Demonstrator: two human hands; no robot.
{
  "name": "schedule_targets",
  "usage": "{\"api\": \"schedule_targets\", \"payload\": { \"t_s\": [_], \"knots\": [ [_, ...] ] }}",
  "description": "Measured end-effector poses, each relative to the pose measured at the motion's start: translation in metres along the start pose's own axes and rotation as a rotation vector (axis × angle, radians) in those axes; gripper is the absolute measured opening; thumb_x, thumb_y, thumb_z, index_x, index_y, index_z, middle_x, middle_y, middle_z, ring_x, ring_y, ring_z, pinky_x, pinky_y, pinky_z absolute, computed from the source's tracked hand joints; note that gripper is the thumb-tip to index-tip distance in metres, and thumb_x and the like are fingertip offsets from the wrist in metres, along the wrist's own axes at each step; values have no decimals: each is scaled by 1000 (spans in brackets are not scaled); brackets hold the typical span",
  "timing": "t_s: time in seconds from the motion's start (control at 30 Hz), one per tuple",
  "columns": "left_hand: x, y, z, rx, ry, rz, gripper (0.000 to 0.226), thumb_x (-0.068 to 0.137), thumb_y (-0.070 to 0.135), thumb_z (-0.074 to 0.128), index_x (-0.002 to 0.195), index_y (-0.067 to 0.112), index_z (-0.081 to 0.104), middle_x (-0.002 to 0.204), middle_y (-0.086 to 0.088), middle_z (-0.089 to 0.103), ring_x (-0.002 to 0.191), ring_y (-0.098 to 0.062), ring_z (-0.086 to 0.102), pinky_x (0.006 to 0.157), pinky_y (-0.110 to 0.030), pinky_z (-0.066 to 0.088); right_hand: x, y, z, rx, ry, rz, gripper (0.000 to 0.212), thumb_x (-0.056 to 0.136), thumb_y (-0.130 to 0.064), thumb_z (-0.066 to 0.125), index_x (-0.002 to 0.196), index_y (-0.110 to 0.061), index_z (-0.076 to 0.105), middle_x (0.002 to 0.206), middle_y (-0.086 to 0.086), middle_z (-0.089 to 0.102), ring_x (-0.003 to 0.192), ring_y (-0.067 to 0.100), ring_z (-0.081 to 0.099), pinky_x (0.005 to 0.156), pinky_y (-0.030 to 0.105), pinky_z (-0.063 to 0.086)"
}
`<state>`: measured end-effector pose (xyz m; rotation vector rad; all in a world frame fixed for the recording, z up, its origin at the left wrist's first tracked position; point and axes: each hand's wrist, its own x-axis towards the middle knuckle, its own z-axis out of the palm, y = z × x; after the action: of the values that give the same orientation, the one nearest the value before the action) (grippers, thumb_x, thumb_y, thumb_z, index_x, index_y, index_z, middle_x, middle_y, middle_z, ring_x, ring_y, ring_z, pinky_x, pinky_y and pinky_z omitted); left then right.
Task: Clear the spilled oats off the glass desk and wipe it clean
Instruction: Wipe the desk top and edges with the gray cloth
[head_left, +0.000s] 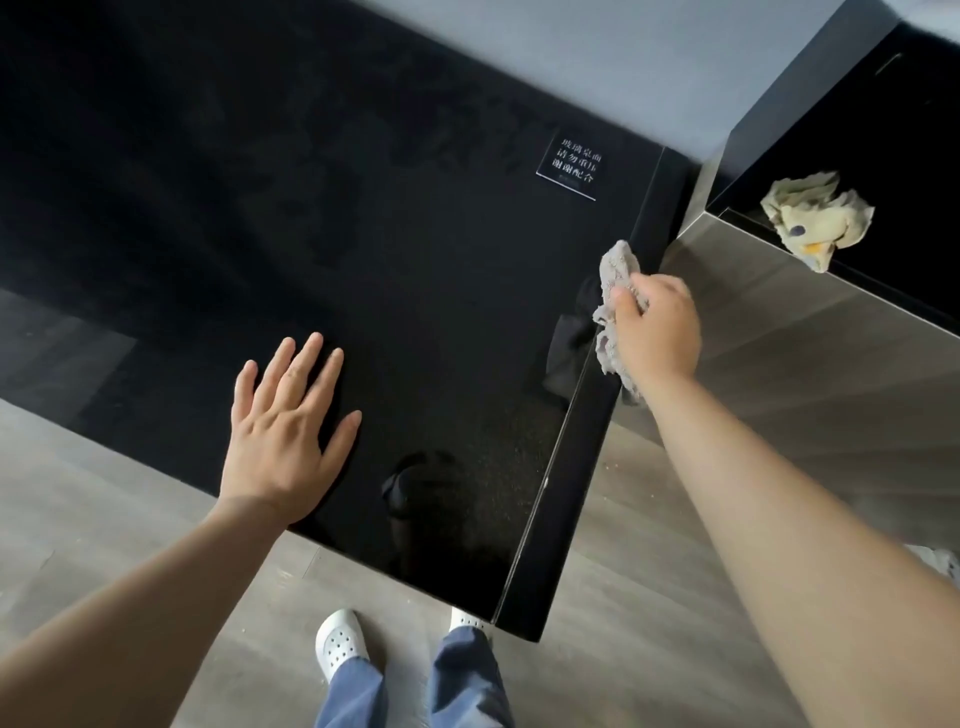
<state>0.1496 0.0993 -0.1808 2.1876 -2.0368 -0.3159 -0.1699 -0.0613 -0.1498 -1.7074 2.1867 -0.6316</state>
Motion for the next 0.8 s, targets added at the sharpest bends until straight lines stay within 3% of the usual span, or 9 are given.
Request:
{"api": "schedule_targets", "payload": {
  "t_s": [0.1, 0.2, 0.27, 0.37, 0.43, 0.53, 0.63, 0.8],
  "knots": [
    [1, -1, 1, -10, 22, 3, 65, 94, 53, 31, 148, 19, 35, 159, -2, 23, 148, -22, 11, 120, -46, 5, -11, -4, 25, -85, 55, -56, 24, 90, -29, 48, 90, -14, 67, 110, 1, 57, 98, 28, 55, 70, 31, 37],
    [1, -2, 1, -13, 23, 2, 64, 94, 52, 31, 148, 18, 36, 158, -2, 24, 148, -22, 12, 120, -47, 6, -86, -22, 35, -47, 68, -149, 21, 88, -30, 52, 92, -18, 69, 105, -3, 60, 88, 19, 55, 61, 25, 31],
    [1, -1, 0, -15, 26, -4, 64, 94, 52, 31, 148, 19, 36, 158, -2, 24, 148, -21, 12, 120, -47, 6, -135, -32, 32, 38, -53, -182, 25, 89, -35, 54, 101, -21, 71, 106, -10, 60, 83, 10, 57, 58, 19, 34],
    [2, -1, 0, -23, 33, -7, 63, 93, 52, 31, 147, 19, 38, 158, -2, 25, 148, -22, 14, 120, -46, 6, -164, -40, 16, 259, -324, -208, 31, 89, -40, 52, 100, -19, 72, 101, -16, 59, 87, 3, 59, 70, 22, 49],
    [2, -1, 0, -20, 39, -8, 63, 94, 52, 31, 147, 19, 38, 158, -2, 25, 148, -22, 14, 120, -46, 6, -149, -42, 5, 286, -248, -227, 24, 89, -34, 57, 95, -17, 72, 97, -14, 58, 84, 4, 59, 71, 21, 48],
    [1, -2, 1, -21, 50, -3, 63, 94, 52, 31, 147, 19, 38, 157, -2, 26, 148, -22, 15, 120, -46, 7, -110, -36, 7, 162, -52, -62, 18, 91, -29, 59, 100, -20, 72, 106, -10, 57, 87, 12, 59, 67, 27, 42],
    [0, -3, 2, -14, 50, 2, 62, 94, 52, 30, 147, 19, 37, 158, -2, 26, 148, -23, 15, 120, -47, 7, -126, -32, 27, -4, -15, -44, 17, 90, -29, 58, 98, -21, 71, 109, -6, 57, 92, 19, 58, 65, 25, 34],
    [0, -4, 4, -5, 43, 1, 63, 95, 52, 28, 148, 20, 36, 158, -3, 25, 148, -24, 15, 120, -47, 6, -217, -39, 33, 18, -39, -121, 25, 90, -34, 54, 102, -22, 71, 106, -8, 61, 84, 6, 54, 64, 13, 31]
  ]
}}
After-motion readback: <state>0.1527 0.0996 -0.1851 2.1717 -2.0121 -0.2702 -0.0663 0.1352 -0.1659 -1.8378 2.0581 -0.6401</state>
